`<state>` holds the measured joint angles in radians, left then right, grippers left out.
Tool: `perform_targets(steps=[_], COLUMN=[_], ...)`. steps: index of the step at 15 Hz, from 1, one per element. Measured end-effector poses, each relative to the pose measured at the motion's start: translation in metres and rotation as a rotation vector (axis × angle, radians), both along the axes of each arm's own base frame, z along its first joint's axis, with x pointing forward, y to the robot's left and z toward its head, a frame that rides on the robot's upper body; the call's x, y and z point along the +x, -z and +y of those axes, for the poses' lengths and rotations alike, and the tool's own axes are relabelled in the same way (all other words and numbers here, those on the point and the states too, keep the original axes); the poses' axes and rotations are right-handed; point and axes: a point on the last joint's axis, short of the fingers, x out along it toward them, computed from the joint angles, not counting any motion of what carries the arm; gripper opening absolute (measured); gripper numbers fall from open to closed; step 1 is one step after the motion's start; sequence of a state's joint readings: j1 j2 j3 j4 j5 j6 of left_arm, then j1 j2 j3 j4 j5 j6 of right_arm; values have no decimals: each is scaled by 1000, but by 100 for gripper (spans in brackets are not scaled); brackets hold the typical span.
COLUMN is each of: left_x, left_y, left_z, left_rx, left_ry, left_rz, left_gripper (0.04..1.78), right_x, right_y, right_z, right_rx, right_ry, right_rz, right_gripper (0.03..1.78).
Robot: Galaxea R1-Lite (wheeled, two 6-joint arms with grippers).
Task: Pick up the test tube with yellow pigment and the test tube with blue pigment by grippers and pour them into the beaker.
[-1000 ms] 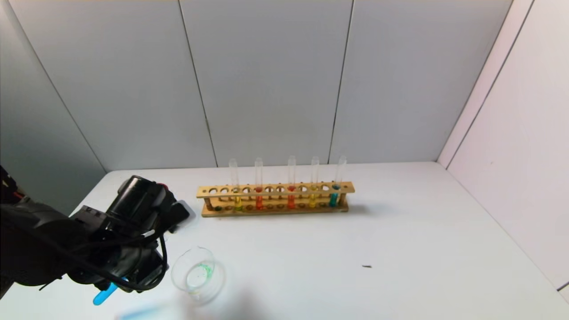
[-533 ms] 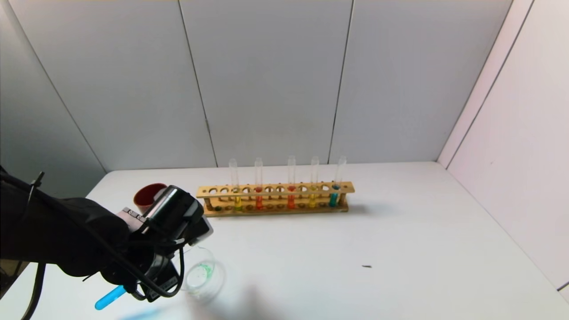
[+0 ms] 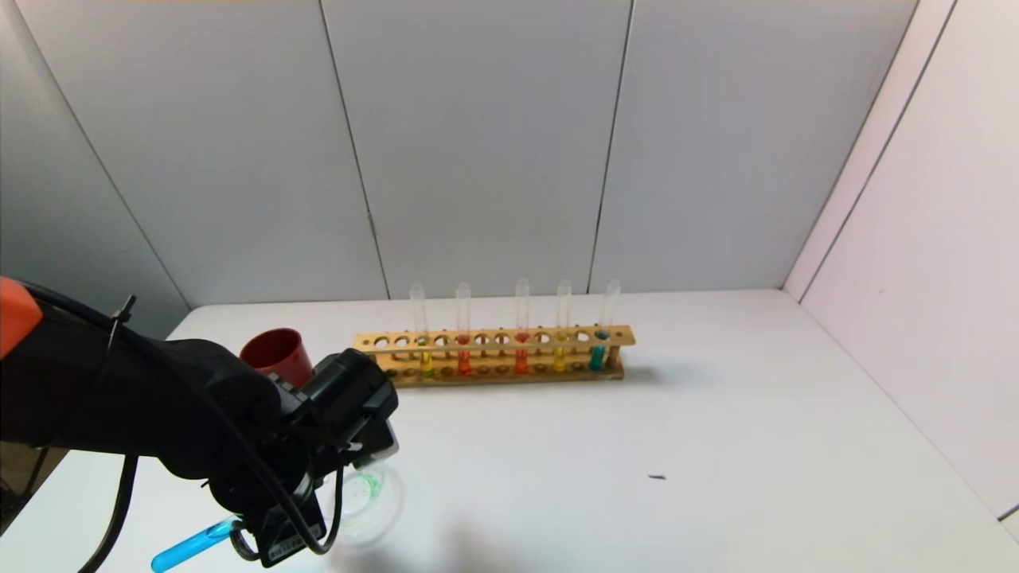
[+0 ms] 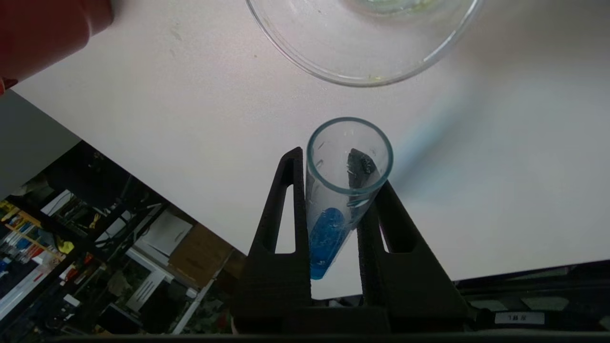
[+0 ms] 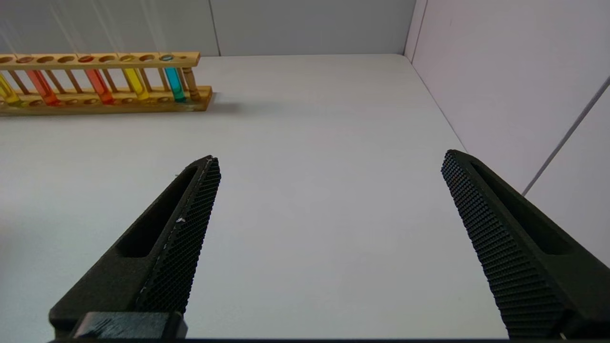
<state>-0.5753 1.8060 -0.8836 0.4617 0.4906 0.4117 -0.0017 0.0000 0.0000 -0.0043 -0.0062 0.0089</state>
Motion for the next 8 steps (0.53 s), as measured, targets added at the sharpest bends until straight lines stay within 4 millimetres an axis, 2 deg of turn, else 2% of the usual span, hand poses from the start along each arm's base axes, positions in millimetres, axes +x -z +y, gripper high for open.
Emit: perform_targets(steps=[4,8], left_x=[-1,6], left_y=[1,7], left_z=[-2,-6], left_rx=[32,69], left_ry=[8,4], left_rz=[37,68], left_gripper=[33,33], right_x=[0,0], right_y=[0,0], right_z=[0,0], right_rx=[0,0], right_ry=[0,0], right_rz=[0,0], right_gripper=[170,170])
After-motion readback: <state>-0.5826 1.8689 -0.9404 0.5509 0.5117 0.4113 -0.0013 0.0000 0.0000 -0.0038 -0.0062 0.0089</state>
